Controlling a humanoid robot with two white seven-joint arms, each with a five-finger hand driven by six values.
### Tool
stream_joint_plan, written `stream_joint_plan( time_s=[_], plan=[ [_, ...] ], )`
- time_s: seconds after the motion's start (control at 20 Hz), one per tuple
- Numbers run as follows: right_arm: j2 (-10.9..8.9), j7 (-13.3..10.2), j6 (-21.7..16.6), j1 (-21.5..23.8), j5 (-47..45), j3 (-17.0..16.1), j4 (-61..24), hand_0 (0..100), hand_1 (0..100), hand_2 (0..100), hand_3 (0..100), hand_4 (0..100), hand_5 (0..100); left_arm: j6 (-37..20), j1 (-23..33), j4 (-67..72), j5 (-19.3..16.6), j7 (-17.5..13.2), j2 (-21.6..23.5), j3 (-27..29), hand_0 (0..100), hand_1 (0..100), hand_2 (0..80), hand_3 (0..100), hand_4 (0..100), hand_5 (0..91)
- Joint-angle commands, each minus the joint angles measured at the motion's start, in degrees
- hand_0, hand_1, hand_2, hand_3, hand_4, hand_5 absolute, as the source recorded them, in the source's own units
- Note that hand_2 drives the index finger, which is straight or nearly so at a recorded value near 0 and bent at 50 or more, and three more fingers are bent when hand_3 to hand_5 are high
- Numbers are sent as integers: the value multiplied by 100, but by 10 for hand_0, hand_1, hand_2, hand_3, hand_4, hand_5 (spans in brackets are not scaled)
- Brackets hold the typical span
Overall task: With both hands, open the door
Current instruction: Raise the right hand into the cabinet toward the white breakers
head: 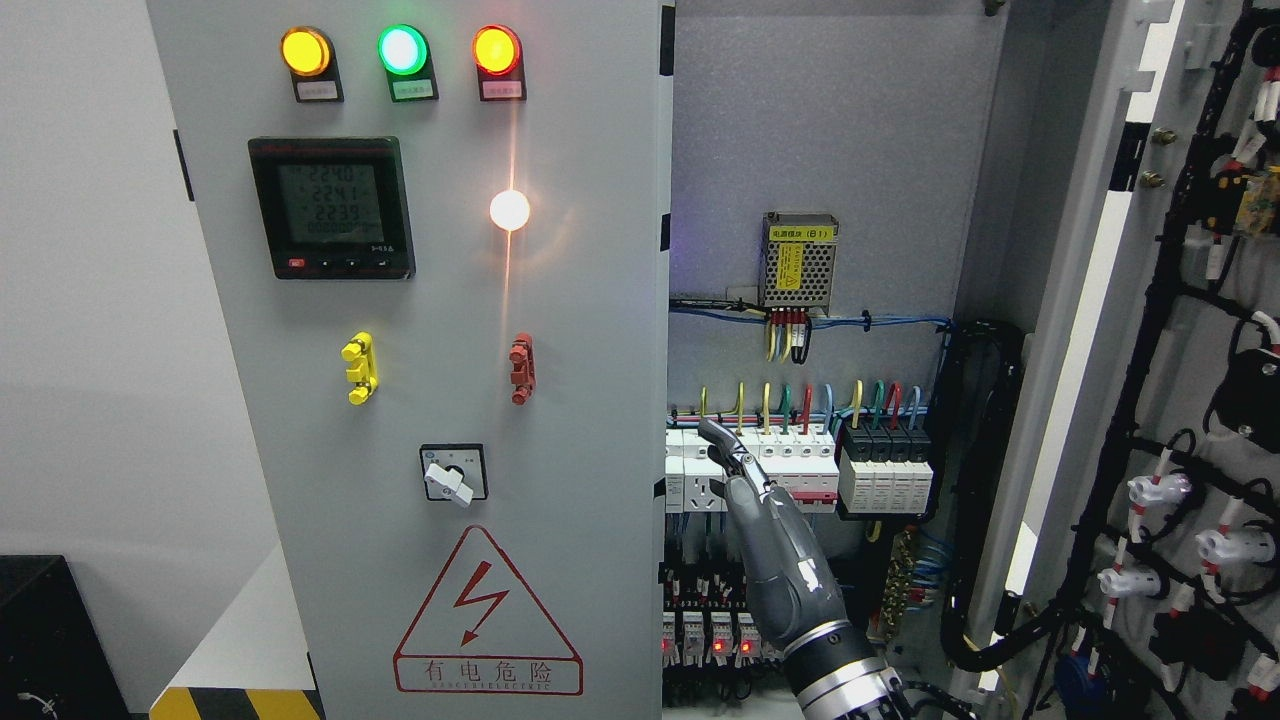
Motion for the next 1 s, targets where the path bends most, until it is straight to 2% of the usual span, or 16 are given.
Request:
stream_joint_plan(
  time_s=[0.0,0.2,0.4,0.55,0.75,0.95],
  plan=[
    [233,8,192,-271,-4,-129,414,0,0,0,0,0,0,-33,0,-24,-4,1,-65,-1,0,0,0,0,0,0],
    [233,8,317,-412,-513,-129,449,0,0,0,0,0,0,-24,0,-25,-4,1,-65,-1,0,0,0,0,0,0],
    [224,8,317,-518,-558,-129,484,0,0,0,0,0,0,-33,0,-25,-4,1,-65,-1,0,0,0,0,0,0],
    [233,8,474,-623,-576,-138,606,0,0,0,0,0,0,-24,0,-25,-4,1,-65,-1,0,0,0,0,0,0],
    [233,17,492,-737,-611,-296,774,0,0,0,0,0,0,-33,0,-24,5,1,-65,-1,0,0,0,0,0,0],
    [207,17,641,-957,-1032,-305,923,0,0,0,0,0,0,-33,0,-25,-4,-7,-65,-1,0,0,0,0,0,0]
  ],
)
